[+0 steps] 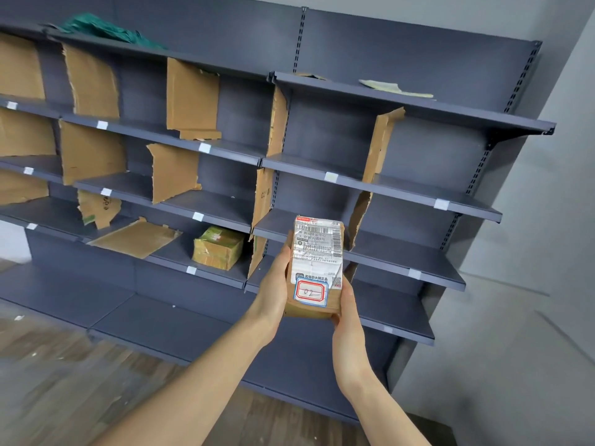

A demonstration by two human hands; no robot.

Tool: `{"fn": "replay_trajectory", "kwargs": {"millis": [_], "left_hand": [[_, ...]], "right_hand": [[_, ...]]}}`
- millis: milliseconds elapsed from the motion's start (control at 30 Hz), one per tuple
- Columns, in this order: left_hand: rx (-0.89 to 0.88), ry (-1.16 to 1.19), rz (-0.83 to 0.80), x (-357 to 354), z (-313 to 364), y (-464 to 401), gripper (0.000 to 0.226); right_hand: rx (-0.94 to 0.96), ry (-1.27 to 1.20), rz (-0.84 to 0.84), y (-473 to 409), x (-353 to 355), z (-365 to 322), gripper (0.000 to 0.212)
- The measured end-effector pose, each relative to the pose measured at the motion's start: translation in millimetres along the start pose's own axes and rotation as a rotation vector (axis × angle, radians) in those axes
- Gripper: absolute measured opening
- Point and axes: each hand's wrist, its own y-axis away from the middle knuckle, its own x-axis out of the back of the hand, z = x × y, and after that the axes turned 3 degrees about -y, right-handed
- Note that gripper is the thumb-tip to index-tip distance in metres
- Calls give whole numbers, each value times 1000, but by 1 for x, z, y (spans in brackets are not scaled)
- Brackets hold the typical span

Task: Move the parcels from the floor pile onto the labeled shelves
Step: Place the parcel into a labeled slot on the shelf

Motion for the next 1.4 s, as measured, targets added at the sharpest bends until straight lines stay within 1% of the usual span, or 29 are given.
{"fn": "replay_trajectory", "kwargs": {"millis": [133,333,433,600,700,767,867,1000,1100,1167,1267,1300,1367,1400], "left_hand": [[-16,31,13,13,-3,-1,39],[-64,18,43,25,-8,-11,41],[-55,10,33,28,-6,-15,43],[-57,-24,16,28,-4,-20,39],[-59,-36,-3,24,-4,-22,39],[-65,-33,-12,22,-5,-24,40],[-99,-61,-26,17,-2,-23,43],[-111,-80,-53,14,-2,-26,37],[-112,-62,-36,17,-9,-36,34],[-93,-38,-51,15,-11,-45,38],[-10,31,-82,6,-15,-64,39],[18,43,-88,3,-19,-74,46],[35,36,-117,-5,-28,-91,71],[41,24,-108,-11,-30,-94,75]], "right_hand": [[0,-39,-16,-1,-13,2,32],[8,-7,-49,-9,-24,8,33],[9,-5,-75,-13,-27,9,34],[-22,-55,-87,-21,-27,12,35],[-41,-89,-78,-26,-25,10,32],[-61,-109,-86,-30,-24,8,36],[-60,-69,-107,-33,-22,9,45],[18,-10,-125,-33,-18,6,40],[36,-51,-106,-36,-13,0,34],[36,-59,-82,-40,-7,-4,32],[18,-76,-3,-55,7,-4,32],[2,-79,24,-61,12,-4,30],[-37,-77,70,-70,22,-5,26],[-56,-76,99,-74,28,-5,23]]}}
